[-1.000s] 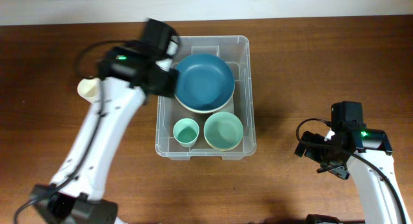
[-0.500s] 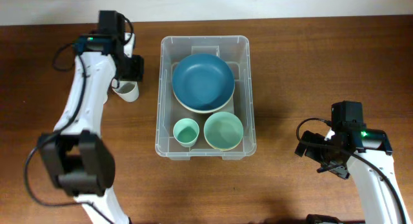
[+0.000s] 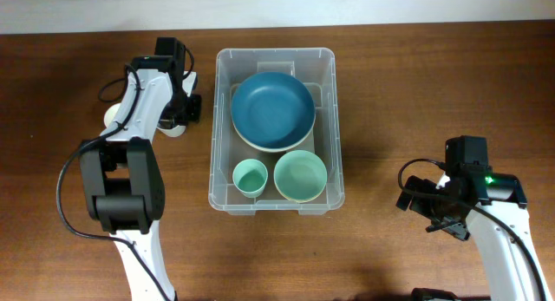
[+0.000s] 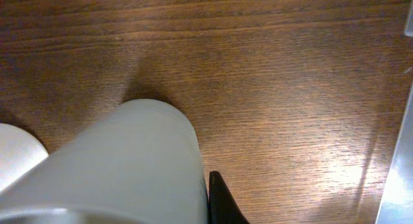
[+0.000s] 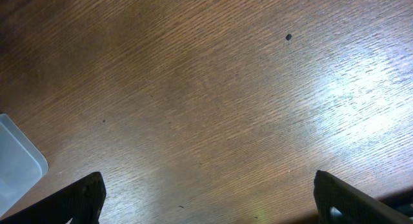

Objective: Pack container
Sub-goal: 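Move the left gripper to the grey cup and grasp it, then drop the grey cup into the green cup in the container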

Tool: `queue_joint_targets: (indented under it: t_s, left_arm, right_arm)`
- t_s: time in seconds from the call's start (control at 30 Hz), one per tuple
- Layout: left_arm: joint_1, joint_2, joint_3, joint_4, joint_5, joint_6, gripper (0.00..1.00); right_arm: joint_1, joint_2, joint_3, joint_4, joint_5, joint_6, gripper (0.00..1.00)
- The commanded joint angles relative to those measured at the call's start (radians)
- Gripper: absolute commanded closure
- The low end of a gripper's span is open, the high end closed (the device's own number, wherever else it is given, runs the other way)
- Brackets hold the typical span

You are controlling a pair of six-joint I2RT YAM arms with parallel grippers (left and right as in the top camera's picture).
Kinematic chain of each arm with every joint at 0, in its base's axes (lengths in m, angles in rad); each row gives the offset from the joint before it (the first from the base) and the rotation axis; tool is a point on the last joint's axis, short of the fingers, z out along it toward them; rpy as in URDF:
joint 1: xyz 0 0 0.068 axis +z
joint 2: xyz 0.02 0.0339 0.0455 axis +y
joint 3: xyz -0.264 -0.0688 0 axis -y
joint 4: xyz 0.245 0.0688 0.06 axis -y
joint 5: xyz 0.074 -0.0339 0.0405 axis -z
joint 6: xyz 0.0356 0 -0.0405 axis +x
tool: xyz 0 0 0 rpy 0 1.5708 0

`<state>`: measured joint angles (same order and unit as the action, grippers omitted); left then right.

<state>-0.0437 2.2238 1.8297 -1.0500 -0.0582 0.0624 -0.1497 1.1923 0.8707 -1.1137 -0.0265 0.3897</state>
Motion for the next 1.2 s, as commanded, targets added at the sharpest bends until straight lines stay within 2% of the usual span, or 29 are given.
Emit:
queue_joint_targets:
  t_s: [0.0, 0.1, 0.27, 0.4, 0.47, 0.63, 0.83, 1.17]
  left_arm:
    - [0.001, -0.042, 0.006, -0.004, 0.010, 0.007, 1.00]
    - [0.001, -0.103, 0.006, -0.014, -0.015, 0.002, 1.00]
    - [-0.011, -0.347, 0.007, -0.080, 0.006, -0.008, 1.00]
    - [-0.084, -0.560, 0.006, -0.131, 0.073, -0.009, 1.00]
    - [-0.145, -0.607, 0.006, -0.162, 0.126, -0.009, 1.00]
    - [-0.309, -0.605, -0.009, -0.229, 0.146, -0.009, 1.00]
    - [-0.483, -0.561, -0.114, -0.211, 0.145, -0.015, 0.99]
    - [-0.518, -0.482, -0.262, -0.185, 0.149, -0.051, 1.00]
  right_arm:
    - [0.003, 0.000, -0.003, -0.001, 0.013, -0.001, 0.01]
    - [0.003, 0.000, -0.003, -0.001, 0.013, -0.001, 0.01]
    - [0.003, 0.000, -0.003, 0.000, 0.013, -0.001, 0.01]
    - [0.003, 0.000, -0.003, 0.000, 0.013, -0.001, 0.01]
    - [0.003, 0.000, -0.003, 0.003, 0.013, -0.001, 0.01]
    - [0.003, 0.000, -0.003, 0.003, 0.013, -0.001, 0.01]
    - [0.003, 0.000, -0.003, 0.003, 0.013, -0.001, 0.01]
    - [0.003, 0.000, -0.003, 0.000, 0.013, -0.001, 0.01]
